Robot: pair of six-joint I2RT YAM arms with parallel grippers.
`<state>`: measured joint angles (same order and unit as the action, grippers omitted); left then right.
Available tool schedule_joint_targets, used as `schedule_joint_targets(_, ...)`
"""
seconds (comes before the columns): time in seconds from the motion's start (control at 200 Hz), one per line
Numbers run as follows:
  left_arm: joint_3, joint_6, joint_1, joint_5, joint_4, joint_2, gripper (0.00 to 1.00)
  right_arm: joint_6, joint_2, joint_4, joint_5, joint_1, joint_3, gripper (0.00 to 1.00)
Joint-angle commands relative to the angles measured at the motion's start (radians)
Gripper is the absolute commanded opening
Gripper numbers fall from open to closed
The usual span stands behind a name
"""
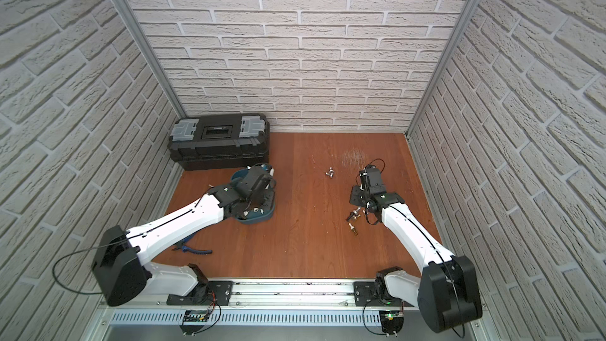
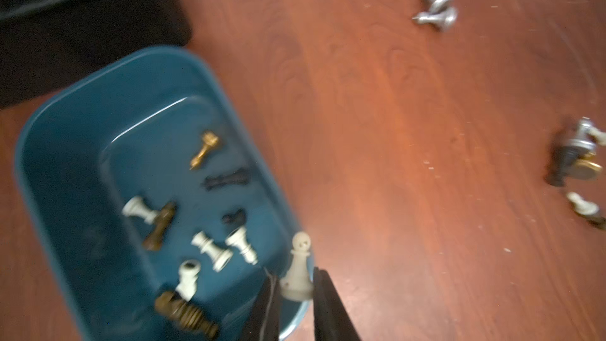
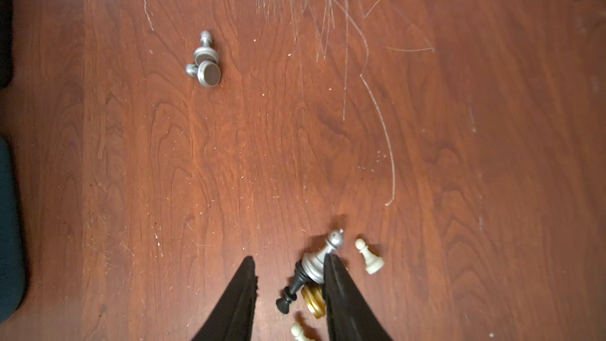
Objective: Put the chess pieces into the storage box
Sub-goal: Place the chess piece in the storage box.
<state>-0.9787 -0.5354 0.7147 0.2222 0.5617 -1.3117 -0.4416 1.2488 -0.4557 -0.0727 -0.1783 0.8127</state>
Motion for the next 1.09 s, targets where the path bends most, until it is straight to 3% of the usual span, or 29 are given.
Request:
schedule_joint_targets(0.0,0.079,-0.047,-0.085,-0.038,0.040,0.066,0.25,0.021,0.105,0.064,0.059,-0.026,0.092,0.38)
schedule_joint_targets(0.355,0.153,-0.032,-0.229,-0.118,-0.058,0.005,0.28,0.099,0.499,0.005,0.044,-0.084,0.448,0.39)
schedule_joint_targets(0.885,0.139,-0.028,-0.230,-0.158,-0.062,0.065,0.32,0.168,0.895,-0.144,-0.025,-0.084,0.858,0.42)
schedule_joint_targets(1.09,0.165,-0.035,-0.230,-0.154,-0.052,0.106,0.32,0.161,0.951,-0.176,-0.057,-0.084,0.902,0.42)
